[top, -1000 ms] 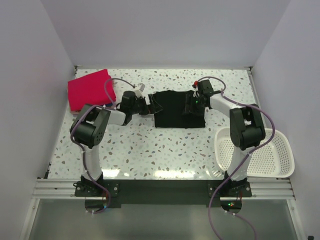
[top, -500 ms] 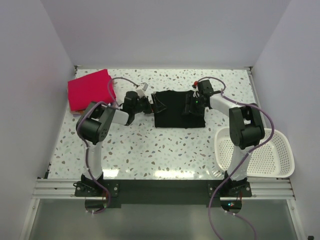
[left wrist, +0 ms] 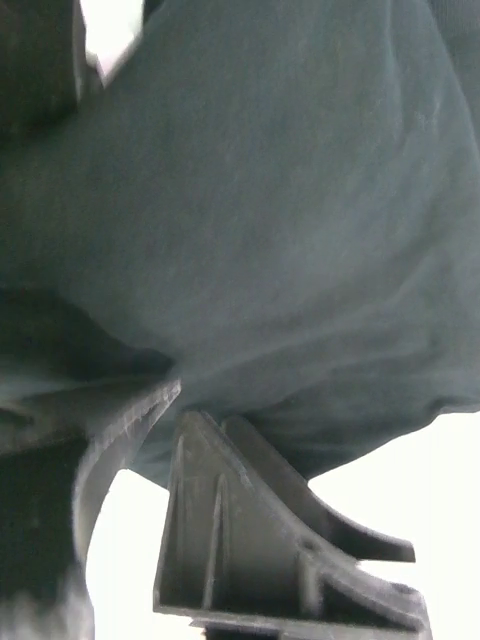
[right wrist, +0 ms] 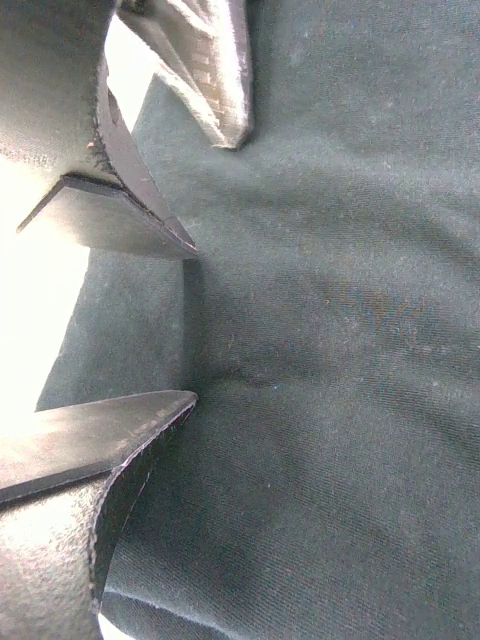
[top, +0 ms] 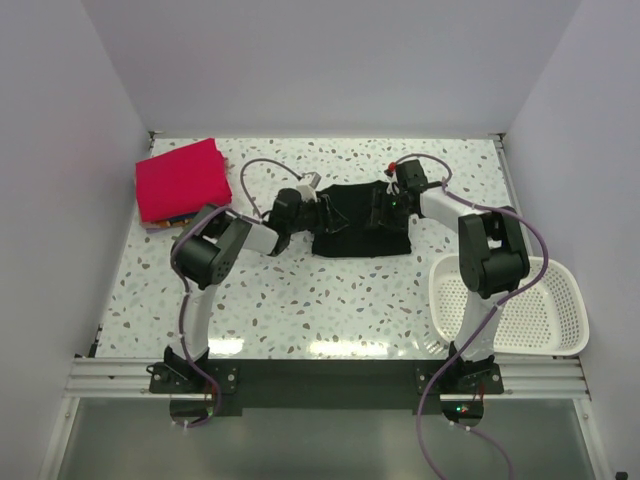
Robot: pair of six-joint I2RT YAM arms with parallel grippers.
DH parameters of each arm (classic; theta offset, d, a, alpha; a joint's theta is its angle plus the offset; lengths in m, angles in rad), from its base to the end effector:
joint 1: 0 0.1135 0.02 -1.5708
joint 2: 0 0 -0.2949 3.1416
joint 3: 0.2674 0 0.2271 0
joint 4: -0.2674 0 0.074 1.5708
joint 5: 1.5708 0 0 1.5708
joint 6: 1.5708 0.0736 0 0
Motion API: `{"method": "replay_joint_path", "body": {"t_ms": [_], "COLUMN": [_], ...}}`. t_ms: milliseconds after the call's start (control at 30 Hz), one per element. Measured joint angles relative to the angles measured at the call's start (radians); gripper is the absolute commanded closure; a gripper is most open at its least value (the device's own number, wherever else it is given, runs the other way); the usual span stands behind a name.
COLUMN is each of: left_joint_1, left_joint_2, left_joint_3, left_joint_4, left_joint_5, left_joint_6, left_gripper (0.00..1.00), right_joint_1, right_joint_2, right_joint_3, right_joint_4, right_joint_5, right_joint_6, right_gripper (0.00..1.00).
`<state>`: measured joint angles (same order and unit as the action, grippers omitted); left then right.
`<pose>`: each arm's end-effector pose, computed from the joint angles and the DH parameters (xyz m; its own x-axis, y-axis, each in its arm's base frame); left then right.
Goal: Fold and stack the t-shirts
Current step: Neatly place the folded tshirt to the corner
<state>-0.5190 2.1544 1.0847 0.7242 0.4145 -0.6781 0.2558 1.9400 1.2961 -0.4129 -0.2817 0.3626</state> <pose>0.3963 -0.2605 0.1484 -0.7202 -0.2498 -0.6472 0.4253 0.5779 -0.6965 0.3903 0.1232 0.1790 -0.9208 0.1114 -0.3738 -0.0520 0.9147 0.4007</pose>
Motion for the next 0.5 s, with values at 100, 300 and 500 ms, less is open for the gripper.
{"method": "replay_joint_path", "body": {"t_ms": [100, 300, 500], "left_joint_1": [0.001, 0.011, 0.040], "left_joint_2": [0.002, -0.003, -0.036], "left_joint_3": [0.002, 0.026, 0.120], "left_joint_4": [-0.039, -0.118, -0.349], "left_joint_5": [-0.035, -0.068, -0.075], "left_joint_6": [0.001, 0.010, 0.110], "left_gripper": [0.74, 1.00, 1.00], "right_joint_1": [0.000, 0.000, 0.008], "right_joint_2": [0.000, -0.009, -0.058], "right_joint_3": [-0.003, -0.024, -0.074], "right_joint_4": [0.006, 0.033, 0.047], "right_joint_5": [-0.002, -0.022, -0.056], "right_joint_6": [0.000, -0.004, -0.016], "right_gripper": [0.42, 0.40, 0.30]}}
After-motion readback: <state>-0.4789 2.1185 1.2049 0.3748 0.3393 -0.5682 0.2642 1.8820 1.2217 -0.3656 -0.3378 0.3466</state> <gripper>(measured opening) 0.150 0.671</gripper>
